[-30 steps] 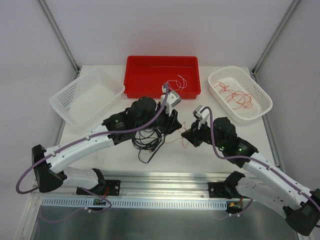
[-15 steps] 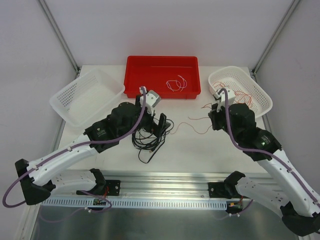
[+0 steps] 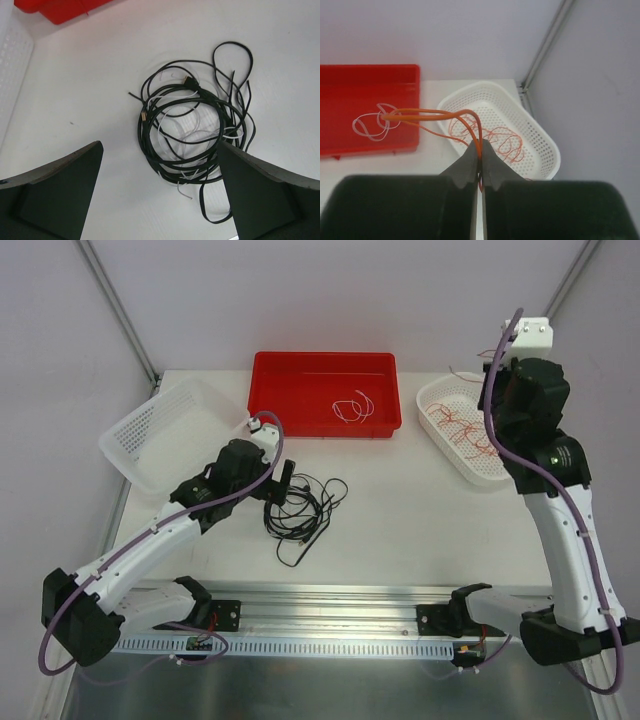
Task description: Untangle the cables
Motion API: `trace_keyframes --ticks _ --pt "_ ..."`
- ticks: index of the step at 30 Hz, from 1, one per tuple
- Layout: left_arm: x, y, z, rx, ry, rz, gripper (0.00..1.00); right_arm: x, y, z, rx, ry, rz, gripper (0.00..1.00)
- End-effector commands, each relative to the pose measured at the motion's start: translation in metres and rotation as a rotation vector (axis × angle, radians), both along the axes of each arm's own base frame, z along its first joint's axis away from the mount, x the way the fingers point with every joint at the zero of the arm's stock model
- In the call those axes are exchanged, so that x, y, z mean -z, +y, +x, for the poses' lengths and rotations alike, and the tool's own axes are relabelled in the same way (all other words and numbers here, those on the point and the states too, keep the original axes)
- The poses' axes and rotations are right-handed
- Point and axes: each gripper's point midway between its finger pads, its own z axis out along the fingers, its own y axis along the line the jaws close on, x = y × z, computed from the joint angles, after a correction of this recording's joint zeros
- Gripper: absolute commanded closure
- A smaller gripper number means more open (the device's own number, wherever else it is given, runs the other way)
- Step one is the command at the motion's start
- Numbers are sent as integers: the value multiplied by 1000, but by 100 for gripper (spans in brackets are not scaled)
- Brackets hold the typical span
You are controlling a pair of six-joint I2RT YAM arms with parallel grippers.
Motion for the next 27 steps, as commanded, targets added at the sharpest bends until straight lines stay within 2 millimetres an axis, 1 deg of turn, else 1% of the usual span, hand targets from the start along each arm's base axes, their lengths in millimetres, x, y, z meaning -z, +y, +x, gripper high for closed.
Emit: trace_keyframes --ticks 1,2,3,4,5,6,7,9,10,12,13,14,16,17,18,19,20,21,22,23,24,25,26,27 --pt "2 12 3 -19 2 70 1 -38 -32 28 120 -121 -35 99" --pt "3 11 1 -12 8 73 1 -54 -37 33 138 -171 -29 99" --pt "4 10 0 -3 11 65 1 -52 -40 47 147 -163 -47 99" --pt "5 8 -1 3 15 64 1 -54 -50 54 175 -172 -50 99" --pt "6 9 -1 5 18 65 1 -64 -53 60 183 -213 -44 99" --pt "8 10 -1 2 22 75 1 -56 -56 77 192 -195 -64 99" --pt "9 11 0 1 24 83 1 -55 -63 84 213 -199 -70 99" --pt "15 12 1 -3 36 108 1 -55 -70 101 235 -209 -71 99" --pt "16 13 2 -8 37 116 1 -40 -75 117 247 -176 -79 99" --pt "19 14 2 -8 48 131 1 -35 -77 131 247 -167 -80 99" --pt "21 14 2 -7 52 133 1 -27 -81 139 253 -152 -79 98" --pt "21 14 3 -9 52 139 1 -11 -81 152 245 -115 -83 98" --pt "24 15 3 -11 60 150 1 10 -83 165 240 -70 -76 97" --pt "25 15 3 -9 62 153 1 33 -83 175 237 -21 -65 97" --pt "27 15 3 -10 67 156 1 46 -85 179 241 4 -58 97" --pt "28 15 4 -11 72 159 1 69 -91 181 256 50 -52 97" --pt "30 15 4 -10 75 160 1 85 -92 185 259 74 -18 96" --pt "32 15 4 -8 84 166 1 106 -94 189 263 114 -4 96" --pt "33 15 4 -8 87 168 1 123 -98 190 275 146 18 92" --pt "34 14 4 -6 90 170 1 150 -104 187 288 209 34 89" --pt "35 13 4 -2 93 170 1 171 -107 189 307 248 69 84" --pt "36 13 4 0 98 170 1 184 -114 187 325 280 86 74" --pt "37 12 3 8 104 171 1 205 -113 181 320 342 104 69" --pt "36 10 3 15 102 166 1 217 -112 179 330 366 145 64"
